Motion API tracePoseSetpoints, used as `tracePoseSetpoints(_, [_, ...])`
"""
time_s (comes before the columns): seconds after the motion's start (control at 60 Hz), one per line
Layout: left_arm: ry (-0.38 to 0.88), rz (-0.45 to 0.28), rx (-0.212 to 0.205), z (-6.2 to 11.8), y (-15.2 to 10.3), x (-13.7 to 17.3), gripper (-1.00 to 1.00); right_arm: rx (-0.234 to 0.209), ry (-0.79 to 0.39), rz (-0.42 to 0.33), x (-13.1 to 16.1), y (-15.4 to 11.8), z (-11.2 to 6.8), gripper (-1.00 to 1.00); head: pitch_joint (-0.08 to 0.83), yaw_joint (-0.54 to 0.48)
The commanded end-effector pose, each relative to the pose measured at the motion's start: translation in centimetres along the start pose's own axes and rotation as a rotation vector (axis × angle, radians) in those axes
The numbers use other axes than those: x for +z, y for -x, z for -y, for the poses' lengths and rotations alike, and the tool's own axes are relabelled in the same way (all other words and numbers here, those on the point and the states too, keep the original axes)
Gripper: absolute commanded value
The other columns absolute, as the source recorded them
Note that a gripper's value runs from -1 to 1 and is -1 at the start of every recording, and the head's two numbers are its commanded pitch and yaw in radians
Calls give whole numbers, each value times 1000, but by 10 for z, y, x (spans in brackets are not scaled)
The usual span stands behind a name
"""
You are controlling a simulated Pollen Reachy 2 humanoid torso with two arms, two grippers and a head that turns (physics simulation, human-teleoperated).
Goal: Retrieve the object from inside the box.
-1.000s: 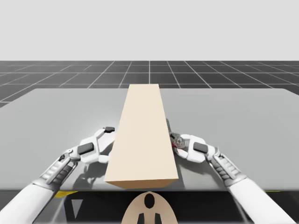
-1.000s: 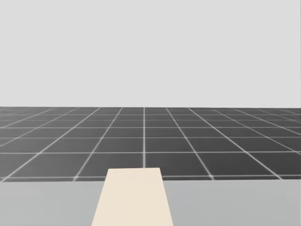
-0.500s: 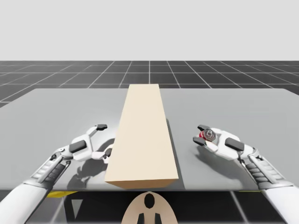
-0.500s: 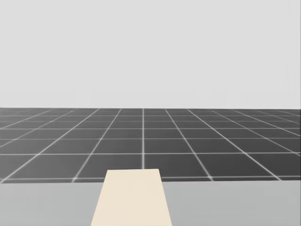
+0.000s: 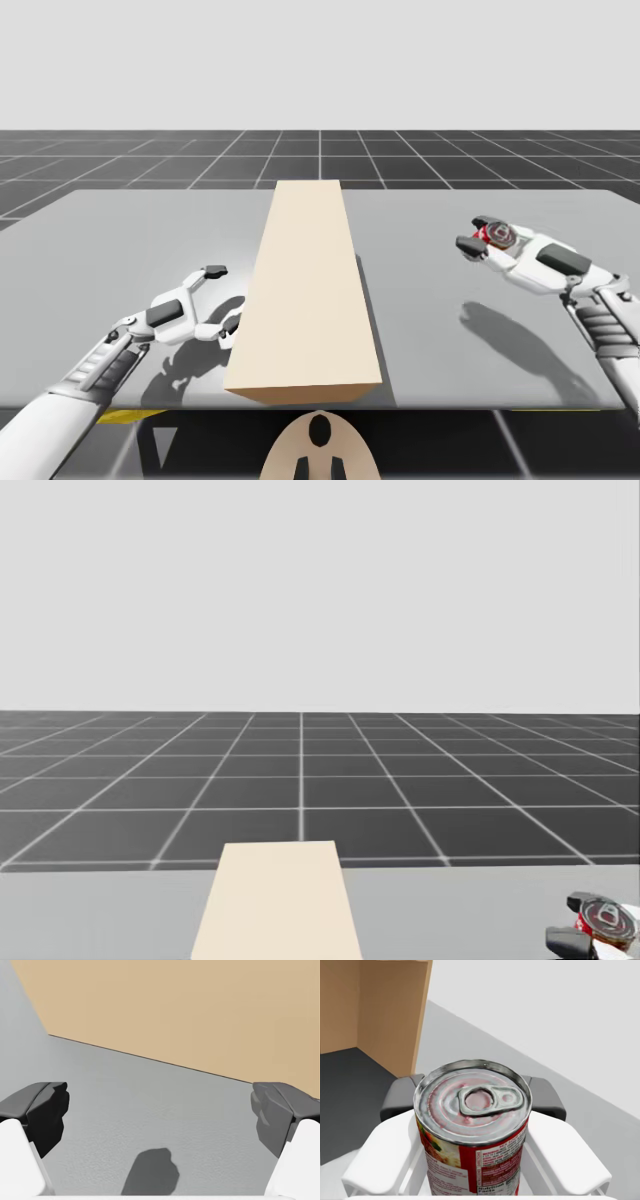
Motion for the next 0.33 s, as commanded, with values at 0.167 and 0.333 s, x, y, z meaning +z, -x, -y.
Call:
tracePoseSetpoints(0.167, [0,1,-1,0,0,0,-1000,130,146,1,-34,-77,38,1000,-8,-41])
tracePoseSetpoints(0.333, [1,-3,-4,0,1,-1,-1000,180,173,4,-43,-118,44,1000,-9,-41])
